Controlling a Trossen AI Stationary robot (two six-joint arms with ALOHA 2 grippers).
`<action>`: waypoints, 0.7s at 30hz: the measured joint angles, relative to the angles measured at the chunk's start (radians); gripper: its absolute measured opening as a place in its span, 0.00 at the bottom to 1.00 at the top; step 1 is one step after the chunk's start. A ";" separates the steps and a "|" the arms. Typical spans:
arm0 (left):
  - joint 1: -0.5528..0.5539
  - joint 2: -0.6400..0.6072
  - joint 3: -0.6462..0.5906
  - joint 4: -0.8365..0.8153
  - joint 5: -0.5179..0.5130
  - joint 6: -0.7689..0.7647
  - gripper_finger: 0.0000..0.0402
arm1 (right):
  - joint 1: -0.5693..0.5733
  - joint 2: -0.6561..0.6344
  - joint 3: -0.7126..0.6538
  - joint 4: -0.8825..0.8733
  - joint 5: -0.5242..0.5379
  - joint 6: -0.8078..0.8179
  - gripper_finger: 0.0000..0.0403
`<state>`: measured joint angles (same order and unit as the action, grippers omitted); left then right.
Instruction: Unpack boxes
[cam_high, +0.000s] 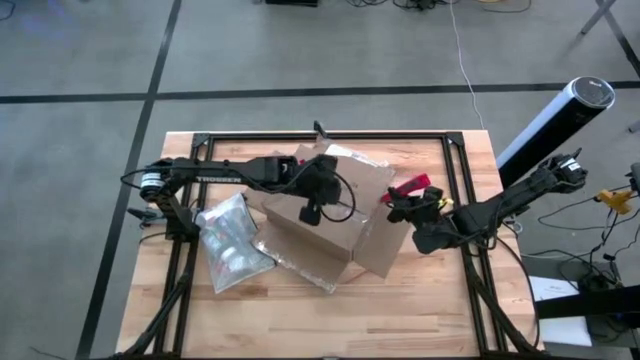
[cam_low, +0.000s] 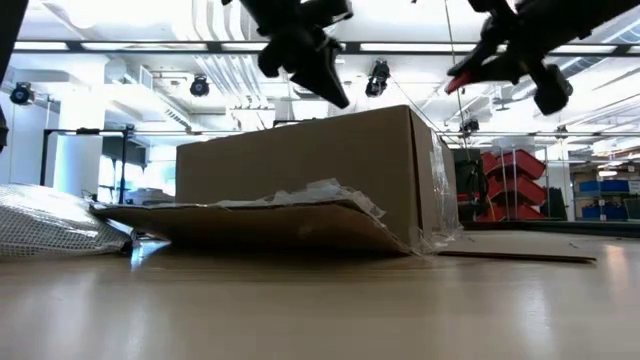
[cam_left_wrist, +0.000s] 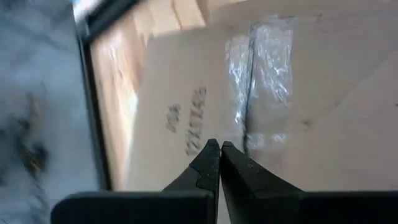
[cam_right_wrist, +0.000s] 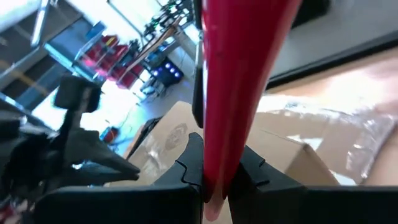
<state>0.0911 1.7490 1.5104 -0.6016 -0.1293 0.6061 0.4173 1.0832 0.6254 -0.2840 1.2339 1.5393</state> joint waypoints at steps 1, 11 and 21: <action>0.003 0.005 0.000 0.017 0.000 0.051 0.00 | 0.000 0.000 0.000 -0.038 0.000 0.058 0.04; 0.049 0.078 0.000 0.041 0.006 0.298 0.00 | -0.007 0.097 0.000 -0.279 -0.109 0.505 0.04; 0.060 0.097 0.001 0.035 0.008 0.294 0.00 | -0.074 0.171 0.000 -0.176 -0.111 0.566 0.04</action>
<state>0.1513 1.8458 1.5112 -0.5669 -0.1215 0.8998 0.3429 1.2537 0.6258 -0.4600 1.1230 2.1049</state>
